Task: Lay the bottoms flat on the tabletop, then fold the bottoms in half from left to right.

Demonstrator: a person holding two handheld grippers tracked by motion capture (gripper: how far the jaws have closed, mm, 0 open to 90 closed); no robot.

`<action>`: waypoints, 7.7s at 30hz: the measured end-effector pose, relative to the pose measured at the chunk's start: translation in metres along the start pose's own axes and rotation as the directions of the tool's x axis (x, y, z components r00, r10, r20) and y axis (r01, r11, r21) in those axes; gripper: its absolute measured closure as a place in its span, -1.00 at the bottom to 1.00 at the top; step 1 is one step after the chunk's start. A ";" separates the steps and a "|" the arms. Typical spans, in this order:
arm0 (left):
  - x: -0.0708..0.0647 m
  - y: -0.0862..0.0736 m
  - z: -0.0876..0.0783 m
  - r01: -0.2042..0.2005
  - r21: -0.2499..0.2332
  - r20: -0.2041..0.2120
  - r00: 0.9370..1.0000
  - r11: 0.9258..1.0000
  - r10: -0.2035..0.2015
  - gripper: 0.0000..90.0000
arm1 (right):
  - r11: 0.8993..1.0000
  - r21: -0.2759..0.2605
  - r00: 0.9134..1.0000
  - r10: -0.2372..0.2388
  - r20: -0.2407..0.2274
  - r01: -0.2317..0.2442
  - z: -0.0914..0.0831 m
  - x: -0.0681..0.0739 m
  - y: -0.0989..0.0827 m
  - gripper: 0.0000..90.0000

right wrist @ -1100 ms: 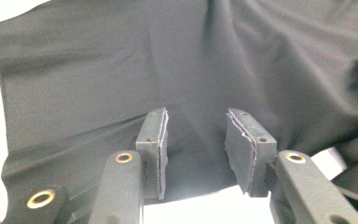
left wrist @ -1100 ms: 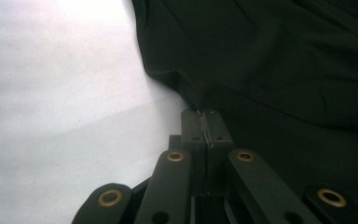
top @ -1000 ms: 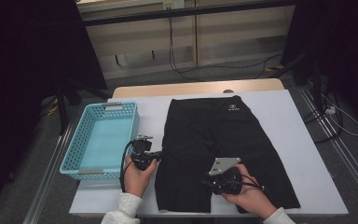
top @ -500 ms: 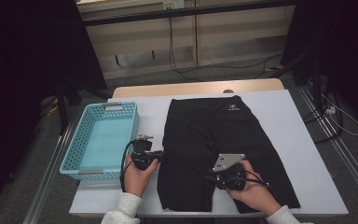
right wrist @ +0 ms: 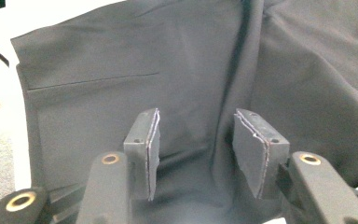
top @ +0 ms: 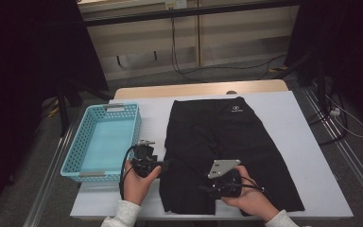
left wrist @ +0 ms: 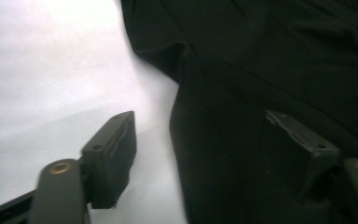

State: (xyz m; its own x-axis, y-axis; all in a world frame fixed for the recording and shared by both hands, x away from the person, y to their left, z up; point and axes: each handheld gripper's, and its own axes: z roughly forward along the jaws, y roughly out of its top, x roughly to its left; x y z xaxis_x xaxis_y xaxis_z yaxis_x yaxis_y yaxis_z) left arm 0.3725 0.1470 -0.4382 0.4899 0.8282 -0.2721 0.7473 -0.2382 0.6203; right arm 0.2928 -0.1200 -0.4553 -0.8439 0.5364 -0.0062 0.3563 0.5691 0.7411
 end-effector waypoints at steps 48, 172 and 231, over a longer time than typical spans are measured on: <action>0.005 -0.011 -0.012 0.038 0.109 0.056 0.997 0.993 -0.044 0.99 | 0.999 -0.009 0.999 -0.030 -0.019 0.030 -0.005 0.012 0.000 0.21; -0.008 -0.035 -0.024 -0.022 0.161 0.042 0.999 0.987 0.015 0.47 | 0.992 -0.098 0.992 0.083 0.093 -0.074 -0.017 -0.020 0.000 0.08; -0.011 -0.037 -0.023 -0.123 0.057 0.009 0.992 0.991 0.123 -0.80 | 0.977 -0.142 0.964 0.186 0.191 -0.161 -0.005 -0.045 0.019 -0.54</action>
State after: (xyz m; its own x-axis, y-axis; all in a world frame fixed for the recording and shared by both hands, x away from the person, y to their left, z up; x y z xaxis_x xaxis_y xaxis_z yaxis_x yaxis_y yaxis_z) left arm 0.3293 0.1587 -0.4411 0.5821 0.7879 -0.2009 0.7056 -0.3666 0.6064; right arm 0.3357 -0.1366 -0.4376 -0.6707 0.7417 0.0040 0.4268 0.3815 0.8199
